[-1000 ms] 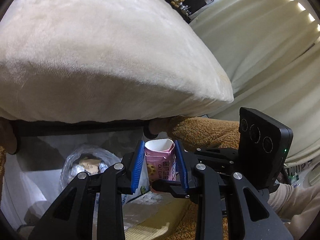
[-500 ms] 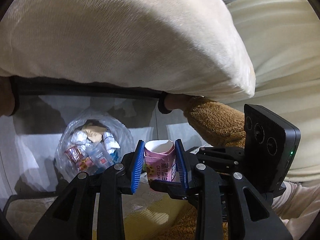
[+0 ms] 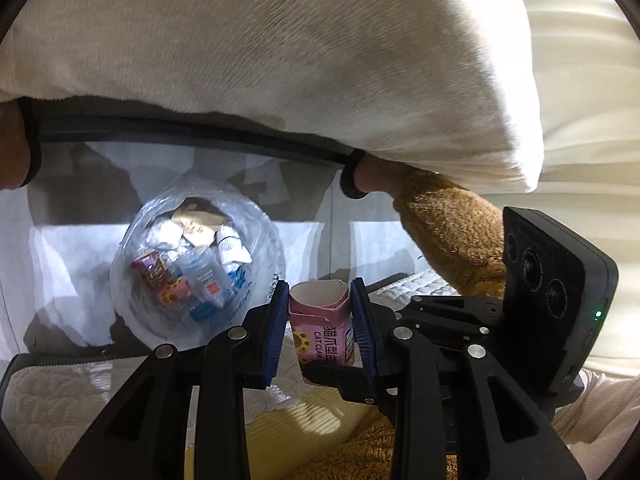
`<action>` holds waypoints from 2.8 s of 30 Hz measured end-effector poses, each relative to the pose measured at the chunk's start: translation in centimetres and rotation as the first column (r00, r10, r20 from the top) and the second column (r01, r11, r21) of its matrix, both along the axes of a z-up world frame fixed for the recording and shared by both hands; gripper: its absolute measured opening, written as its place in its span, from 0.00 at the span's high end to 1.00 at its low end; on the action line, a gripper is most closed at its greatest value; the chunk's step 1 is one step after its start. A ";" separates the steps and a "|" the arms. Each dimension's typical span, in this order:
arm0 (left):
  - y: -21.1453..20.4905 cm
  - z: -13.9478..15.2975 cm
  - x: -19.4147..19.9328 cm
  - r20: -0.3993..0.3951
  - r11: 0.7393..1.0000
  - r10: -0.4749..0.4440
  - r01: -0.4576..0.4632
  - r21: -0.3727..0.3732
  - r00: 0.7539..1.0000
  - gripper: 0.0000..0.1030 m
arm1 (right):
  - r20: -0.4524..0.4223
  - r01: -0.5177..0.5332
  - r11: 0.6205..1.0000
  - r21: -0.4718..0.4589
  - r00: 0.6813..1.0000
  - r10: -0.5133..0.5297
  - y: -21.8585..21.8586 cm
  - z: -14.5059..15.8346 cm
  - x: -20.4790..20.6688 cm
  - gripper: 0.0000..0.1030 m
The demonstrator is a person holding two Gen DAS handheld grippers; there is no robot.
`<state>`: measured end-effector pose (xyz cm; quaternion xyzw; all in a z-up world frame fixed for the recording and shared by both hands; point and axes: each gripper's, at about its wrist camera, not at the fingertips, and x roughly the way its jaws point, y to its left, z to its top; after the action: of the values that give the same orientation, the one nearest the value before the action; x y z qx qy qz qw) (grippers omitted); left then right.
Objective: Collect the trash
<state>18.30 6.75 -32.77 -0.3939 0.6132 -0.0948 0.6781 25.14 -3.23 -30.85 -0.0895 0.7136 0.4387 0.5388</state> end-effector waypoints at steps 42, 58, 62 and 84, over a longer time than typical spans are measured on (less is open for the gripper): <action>0.3 12.2 -4.6 0.421 0.903 0.005 -0.185 0.387 0.907 0.46 | 0.633 0.061 0.937 0.344 0.722 -0.279 -5.3 14.1 -4.1 0.52; 0.2 24.1 -8.2 0.667 0.785 -0.164 -0.313 0.534 0.727 0.46 | 0.705 0.066 0.863 0.500 0.549 -0.450 -11.4 24.5 -4.0 0.52; 0.8 27.4 -7.2 0.709 0.778 -0.183 -0.341 0.528 0.681 0.46 | 0.718 0.055 0.848 0.527 0.506 -0.478 -11.9 27.4 -2.6 0.52; 3.0 29.3 -1.7 0.758 0.766 -0.274 -0.342 0.544 0.593 0.09 | 0.743 0.064 0.845 0.531 0.444 -0.501 -7.6 28.7 7.3 0.43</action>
<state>16.63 9.71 -3.49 -0.0632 0.2241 -0.0324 0.9720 32.40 -10.80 -2.11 -0.0511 0.2367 0.3792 0.8931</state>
